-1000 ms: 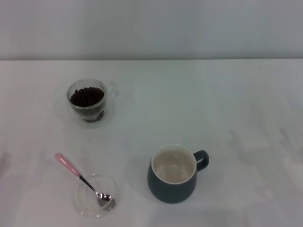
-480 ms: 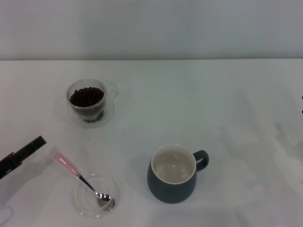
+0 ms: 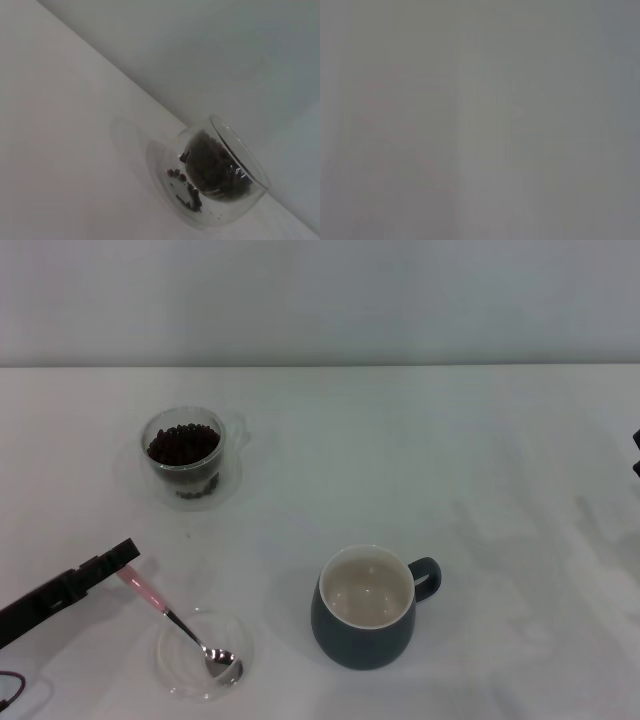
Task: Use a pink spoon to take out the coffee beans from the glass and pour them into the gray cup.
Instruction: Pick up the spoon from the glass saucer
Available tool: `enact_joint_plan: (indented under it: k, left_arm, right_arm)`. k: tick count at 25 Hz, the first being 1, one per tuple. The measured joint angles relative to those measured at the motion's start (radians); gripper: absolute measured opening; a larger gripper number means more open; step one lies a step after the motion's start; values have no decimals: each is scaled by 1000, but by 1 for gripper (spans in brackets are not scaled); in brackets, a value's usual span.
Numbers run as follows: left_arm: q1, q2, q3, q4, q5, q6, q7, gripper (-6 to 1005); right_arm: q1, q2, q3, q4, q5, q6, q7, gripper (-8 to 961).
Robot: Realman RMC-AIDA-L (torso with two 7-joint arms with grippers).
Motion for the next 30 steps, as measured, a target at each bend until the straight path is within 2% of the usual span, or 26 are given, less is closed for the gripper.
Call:
enact_joint_plan:
  k: [8, 11, 18, 30]
  left_arm:
    - [-32, -16, 2, 0, 37, 5, 0, 889]
    - [-48, -22, 1, 0, 51, 49, -7, 890]
    - [-47, -20, -5, 0, 48, 62, -28, 888]
    - [-52, -12, 0, 3, 121, 54, -76, 615]
  right_arm:
    - [22, -3, 0, 0, 0, 8, 0, 822]
    - [27, -4, 0, 0, 0, 10, 0, 821]
    - [28, -4, 0, -6, 0, 13, 0, 821]
    - [39, -4, 0, 7, -1, 9, 2, 820]
